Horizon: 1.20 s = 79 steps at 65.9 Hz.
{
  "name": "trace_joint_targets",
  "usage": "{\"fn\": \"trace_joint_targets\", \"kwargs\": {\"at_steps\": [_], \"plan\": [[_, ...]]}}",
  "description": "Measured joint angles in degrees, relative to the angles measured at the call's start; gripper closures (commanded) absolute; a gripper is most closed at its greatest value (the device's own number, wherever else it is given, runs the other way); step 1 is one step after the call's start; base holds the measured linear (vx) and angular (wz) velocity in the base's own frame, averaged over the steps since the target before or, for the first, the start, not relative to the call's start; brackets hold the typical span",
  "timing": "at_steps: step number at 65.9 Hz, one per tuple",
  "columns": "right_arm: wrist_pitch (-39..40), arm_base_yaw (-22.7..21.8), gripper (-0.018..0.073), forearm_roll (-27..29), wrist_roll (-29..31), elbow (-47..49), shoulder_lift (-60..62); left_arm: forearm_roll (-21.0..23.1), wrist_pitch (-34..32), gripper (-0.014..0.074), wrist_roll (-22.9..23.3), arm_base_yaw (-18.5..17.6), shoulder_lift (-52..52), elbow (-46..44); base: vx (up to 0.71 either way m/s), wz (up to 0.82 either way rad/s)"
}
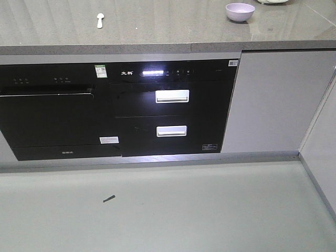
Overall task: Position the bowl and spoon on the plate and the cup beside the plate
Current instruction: 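Drive closer to the counter edge with both grippers held open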
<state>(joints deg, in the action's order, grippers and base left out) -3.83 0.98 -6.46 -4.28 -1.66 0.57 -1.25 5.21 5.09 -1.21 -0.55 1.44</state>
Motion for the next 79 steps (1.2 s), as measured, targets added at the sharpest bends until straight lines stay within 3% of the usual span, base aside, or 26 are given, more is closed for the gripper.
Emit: {"fn": "trace_joint_targets", "kwargs": {"at_steps": [79], "plan": [[0.0, 0.0, 0.0564, 0.0, 0.0, 0.0, 0.0, 0.0, 0.0, 0.0602, 0.0, 0.0, 0.0, 0.0, 0.03, 0.01]]}}
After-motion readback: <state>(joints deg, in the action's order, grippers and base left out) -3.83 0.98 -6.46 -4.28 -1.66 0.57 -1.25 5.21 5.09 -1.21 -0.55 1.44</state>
